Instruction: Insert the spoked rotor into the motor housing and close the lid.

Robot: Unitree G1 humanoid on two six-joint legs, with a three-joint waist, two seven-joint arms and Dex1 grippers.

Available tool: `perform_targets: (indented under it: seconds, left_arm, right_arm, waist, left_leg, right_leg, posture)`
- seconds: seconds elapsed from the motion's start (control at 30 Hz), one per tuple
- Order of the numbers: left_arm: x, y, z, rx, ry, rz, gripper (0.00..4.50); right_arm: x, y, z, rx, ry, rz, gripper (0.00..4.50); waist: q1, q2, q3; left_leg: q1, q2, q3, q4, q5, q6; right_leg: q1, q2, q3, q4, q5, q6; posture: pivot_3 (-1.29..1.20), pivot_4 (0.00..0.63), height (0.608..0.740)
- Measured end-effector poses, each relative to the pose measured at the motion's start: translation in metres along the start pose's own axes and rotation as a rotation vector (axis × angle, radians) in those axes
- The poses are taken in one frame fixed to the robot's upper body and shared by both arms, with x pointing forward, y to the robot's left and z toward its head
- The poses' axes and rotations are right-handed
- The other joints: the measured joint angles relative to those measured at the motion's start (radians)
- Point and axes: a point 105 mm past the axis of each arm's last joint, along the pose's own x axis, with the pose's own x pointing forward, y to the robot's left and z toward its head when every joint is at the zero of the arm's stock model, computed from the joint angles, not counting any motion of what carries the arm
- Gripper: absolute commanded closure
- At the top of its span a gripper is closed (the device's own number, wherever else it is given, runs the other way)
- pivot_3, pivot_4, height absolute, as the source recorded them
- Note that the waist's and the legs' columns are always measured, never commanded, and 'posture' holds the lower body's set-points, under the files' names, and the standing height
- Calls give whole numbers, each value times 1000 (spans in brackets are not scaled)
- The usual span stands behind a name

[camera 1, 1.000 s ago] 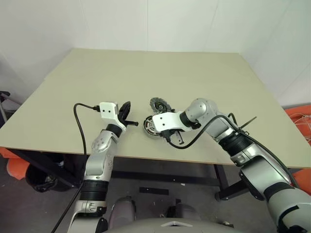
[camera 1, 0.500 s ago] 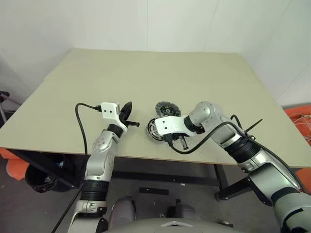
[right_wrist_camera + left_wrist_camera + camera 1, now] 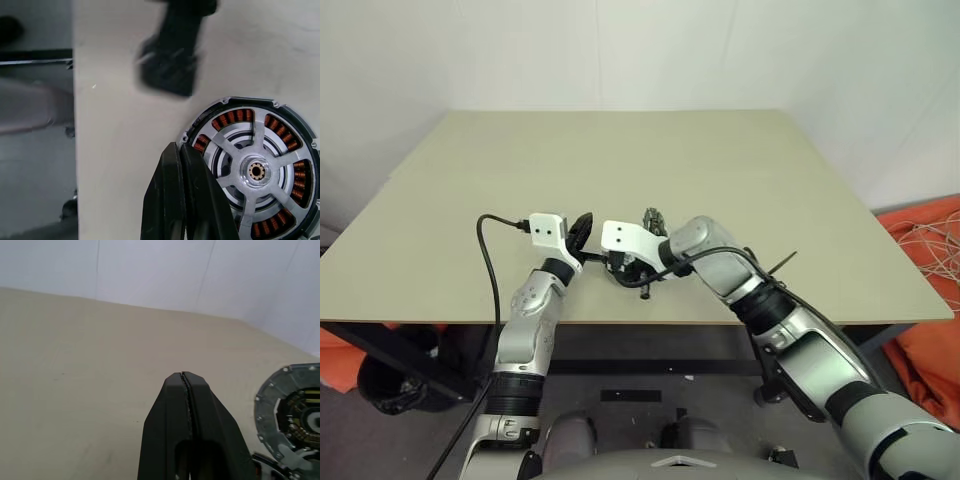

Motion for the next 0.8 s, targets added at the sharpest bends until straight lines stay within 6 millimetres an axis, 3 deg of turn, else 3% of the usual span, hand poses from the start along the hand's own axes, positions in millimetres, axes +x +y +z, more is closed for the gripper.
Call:
perform_targets:
  seconds: [0.17, 0.4, 0.53, 0.63, 0.8]
  left_arm:
    - [-1, 1, -1, 1, 4, 2, 4500]
    - [-1, 2, -1, -2, 8, 2, 4500]
    - [-1, 1, -2, -7, 9, -1, 4500]
    - [-1, 1, -2, -8, 9, -1, 4500]
    - [-1, 0, 0, -9, 3, -12, 4500]
  right_arm:
    - [1, -14, -2, 56, -4, -81, 4493]
    - [-2, -11, 2, 70, -50, -33, 4493]
    - [-8, -10, 20, 92, -156, -6, 3646]
    - [-12, -8, 35, 74, -213, 3, 2619]
    - [-16, -16, 37, 95, -236, -40, 1004]
  waist:
    - [10, -1, 2]
    - [14, -1, 3]
    - [13, -1, 3]
    - [16, -1, 3]
    - [23, -1, 3]
  left_leg:
    - [-1, -1, 0, 0, 0, 0]
    - [-3, 0, 0, 0, 0, -1]
    - [-6, 0, 0, -2, 0, 0]
    - [-10, -1, 0, -3, -1, -1]
    - [-21, -1, 0, 0, -3, 0]
  right_leg:
    - [0, -1, 0, -1, 0, 0]
    - [-2, 0, 0, 0, 4, -1]
    - [-6, 0, 0, 1, 7, -12]
    - [-10, 0, 0, 1, 6, -15]
    - [-17, -1, 0, 0, 6, -14]
  posture:
    - [0, 0, 740]
    - [0, 0, 740]
    - [0, 0, 740]
    - [0, 0, 740]
    - [0, 0, 740]
